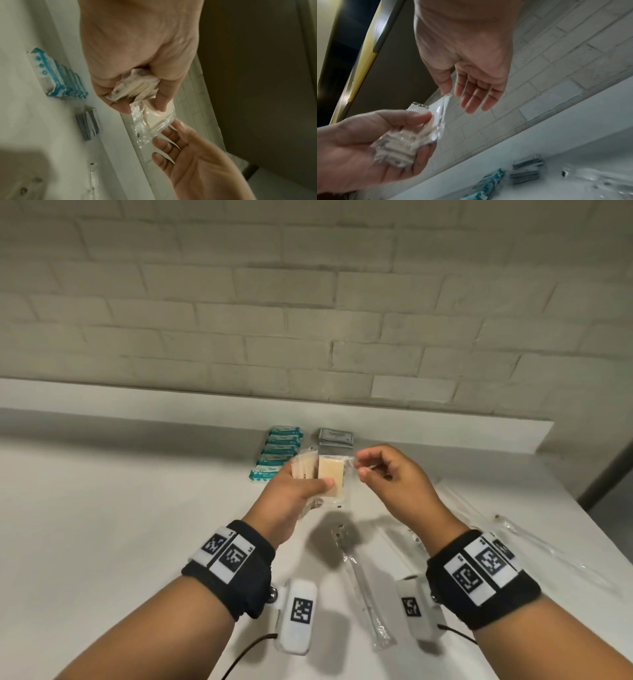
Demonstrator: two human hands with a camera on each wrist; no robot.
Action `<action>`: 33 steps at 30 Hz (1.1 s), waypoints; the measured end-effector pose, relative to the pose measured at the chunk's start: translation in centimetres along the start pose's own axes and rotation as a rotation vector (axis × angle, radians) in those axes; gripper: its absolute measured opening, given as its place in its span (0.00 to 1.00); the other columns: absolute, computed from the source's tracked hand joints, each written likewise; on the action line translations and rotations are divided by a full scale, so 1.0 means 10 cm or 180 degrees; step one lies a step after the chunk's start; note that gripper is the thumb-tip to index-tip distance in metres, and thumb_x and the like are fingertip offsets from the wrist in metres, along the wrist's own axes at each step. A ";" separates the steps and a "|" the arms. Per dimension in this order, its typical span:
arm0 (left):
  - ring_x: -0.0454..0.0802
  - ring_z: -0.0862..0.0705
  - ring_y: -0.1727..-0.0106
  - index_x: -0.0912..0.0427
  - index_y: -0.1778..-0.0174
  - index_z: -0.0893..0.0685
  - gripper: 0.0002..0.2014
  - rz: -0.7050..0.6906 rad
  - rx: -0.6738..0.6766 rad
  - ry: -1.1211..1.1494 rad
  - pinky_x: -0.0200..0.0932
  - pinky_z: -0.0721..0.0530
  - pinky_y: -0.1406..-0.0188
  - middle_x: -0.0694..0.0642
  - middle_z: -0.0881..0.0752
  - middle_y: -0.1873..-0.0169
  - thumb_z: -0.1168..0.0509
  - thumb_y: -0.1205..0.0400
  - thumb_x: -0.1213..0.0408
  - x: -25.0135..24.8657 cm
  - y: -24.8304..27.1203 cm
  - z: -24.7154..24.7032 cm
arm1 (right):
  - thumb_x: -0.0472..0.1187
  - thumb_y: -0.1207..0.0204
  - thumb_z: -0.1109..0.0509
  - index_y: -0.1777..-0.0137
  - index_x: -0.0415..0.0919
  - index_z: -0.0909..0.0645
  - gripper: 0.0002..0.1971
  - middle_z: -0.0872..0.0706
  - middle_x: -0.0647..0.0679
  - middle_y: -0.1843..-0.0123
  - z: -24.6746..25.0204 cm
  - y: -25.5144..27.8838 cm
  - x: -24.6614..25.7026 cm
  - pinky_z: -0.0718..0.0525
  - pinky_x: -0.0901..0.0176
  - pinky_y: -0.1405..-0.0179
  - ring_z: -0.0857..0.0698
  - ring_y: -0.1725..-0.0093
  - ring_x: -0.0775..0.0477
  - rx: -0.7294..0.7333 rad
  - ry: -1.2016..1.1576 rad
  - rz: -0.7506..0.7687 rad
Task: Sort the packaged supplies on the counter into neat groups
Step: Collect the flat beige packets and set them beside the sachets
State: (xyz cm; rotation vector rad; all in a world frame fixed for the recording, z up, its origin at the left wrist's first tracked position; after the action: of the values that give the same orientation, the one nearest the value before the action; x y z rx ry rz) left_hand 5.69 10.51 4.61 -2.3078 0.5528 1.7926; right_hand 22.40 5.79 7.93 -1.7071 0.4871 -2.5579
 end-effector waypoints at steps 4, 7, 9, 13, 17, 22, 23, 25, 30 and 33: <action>0.52 0.15 0.54 0.61 0.36 0.21 0.27 -0.0127 0.0013 -0.0655 0.42 0.19 0.60 0.60 0.13 0.51 0.25 0.32 0.73 0.01 -0.04 0.11 | 0.40 0.30 0.21 0.58 0.52 0.14 0.06 0.13 0.48 0.55 -0.17 -0.13 0.05 0.20 0.59 0.57 0.19 0.60 0.54 0.0312 0.0416 -0.0257; 0.53 0.15 0.55 0.59 0.40 0.20 0.28 -0.0114 0.0020 -0.0852 0.45 0.19 0.58 0.60 0.14 0.54 0.26 0.38 0.69 0.00 -0.05 0.16 | 0.38 0.33 0.19 0.63 0.49 0.14 0.07 0.15 0.52 0.63 -0.27 -0.20 0.08 0.21 0.57 0.60 0.21 0.64 0.54 0.0552 0.0673 -0.0274; 0.53 0.16 0.56 0.57 0.43 0.20 0.25 -0.0091 0.0020 -0.0951 0.44 0.20 0.59 0.59 0.14 0.54 0.25 0.36 0.70 0.00 -0.08 0.22 | 0.35 0.34 0.19 0.64 0.47 0.15 0.08 0.16 0.52 0.68 -0.34 -0.23 0.07 0.21 0.55 0.62 0.21 0.67 0.53 0.0657 0.0679 -0.0333; 0.53 0.15 0.54 0.57 0.42 0.19 0.24 0.0015 0.0149 -0.0845 0.45 0.19 0.61 0.61 0.13 0.52 0.24 0.34 0.68 0.03 -0.10 0.32 | 0.34 0.33 0.20 0.65 0.42 0.14 0.06 0.13 0.53 0.72 -0.40 -0.28 0.08 0.19 0.60 0.68 0.16 0.72 0.52 0.0778 0.0455 -0.0495; 0.54 0.11 0.54 0.59 0.43 0.19 0.11 0.0307 0.0261 -0.0008 0.46 0.14 0.60 0.58 0.12 0.54 0.31 0.21 0.67 0.09 -0.08 0.39 | 0.34 0.30 0.22 0.60 0.35 0.12 0.02 0.12 0.46 0.69 -0.37 -0.31 0.05 0.20 0.63 0.70 0.16 0.71 0.54 0.1002 0.0405 -0.0665; 0.53 0.10 0.58 0.60 0.41 0.20 0.17 0.0692 -0.0082 0.0798 0.43 0.12 0.68 0.59 0.13 0.55 0.32 0.22 0.56 0.21 -0.11 0.57 | 0.40 0.24 0.28 0.58 0.36 0.14 0.07 0.14 0.49 0.63 -0.32 -0.51 -0.28 0.22 0.60 0.64 0.18 0.65 0.51 0.0682 0.1678 -0.0725; 0.54 0.10 0.57 0.60 0.40 0.20 0.15 0.0793 -0.0135 0.0951 0.44 0.11 0.66 0.59 0.13 0.54 0.34 0.19 0.57 0.25 -0.11 0.61 | 0.41 0.22 0.29 0.57 0.36 0.15 0.08 0.14 0.47 0.61 -0.34 -0.54 -0.34 0.22 0.59 0.62 0.18 0.62 0.49 0.0709 0.1787 -0.0746; 0.56 0.10 0.55 0.64 0.36 0.22 0.13 0.0928 -0.0207 0.1246 0.45 0.09 0.63 0.62 0.13 0.52 0.41 0.16 0.65 0.29 -0.10 0.67 | 0.42 0.20 0.32 0.56 0.36 0.17 0.09 0.14 0.45 0.57 -0.43 -0.61 -0.45 0.21 0.57 0.57 0.17 0.56 0.45 0.0805 0.1945 -0.0817; 0.55 0.09 0.63 0.68 0.37 0.20 0.15 0.0808 -0.0301 0.1178 0.44 0.10 0.68 0.61 0.09 0.59 0.36 0.20 0.76 0.34 -0.10 0.79 | 0.41 0.19 0.33 0.50 0.36 0.15 0.09 0.14 0.45 0.51 -0.81 -0.75 -0.57 0.20 0.55 0.48 0.16 0.50 0.45 0.1238 0.2102 -0.0840; 0.53 0.09 0.63 0.67 0.39 0.17 0.14 0.0617 -0.0424 0.0998 0.41 0.11 0.68 0.58 0.08 0.61 0.33 0.21 0.75 0.35 -0.12 0.86 | 0.38 0.20 0.31 0.48 0.37 0.13 0.07 0.12 0.46 0.46 -1.01 -0.80 -0.64 0.21 0.60 0.49 0.15 0.47 0.47 0.1540 0.2240 -0.0837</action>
State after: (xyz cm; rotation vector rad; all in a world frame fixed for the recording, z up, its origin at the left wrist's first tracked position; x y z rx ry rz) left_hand -0.80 13.98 -1.09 -2.7362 0.7478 1.5932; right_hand 17.01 17.11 0.91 -0.7353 -0.3684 -3.0670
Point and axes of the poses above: each hand's wrist, its own y-axis away from the middle knuckle, its own z-axis out of the back of the hand, x = y × z, the point moved 4 cm from there along -y, towards the middle knuckle
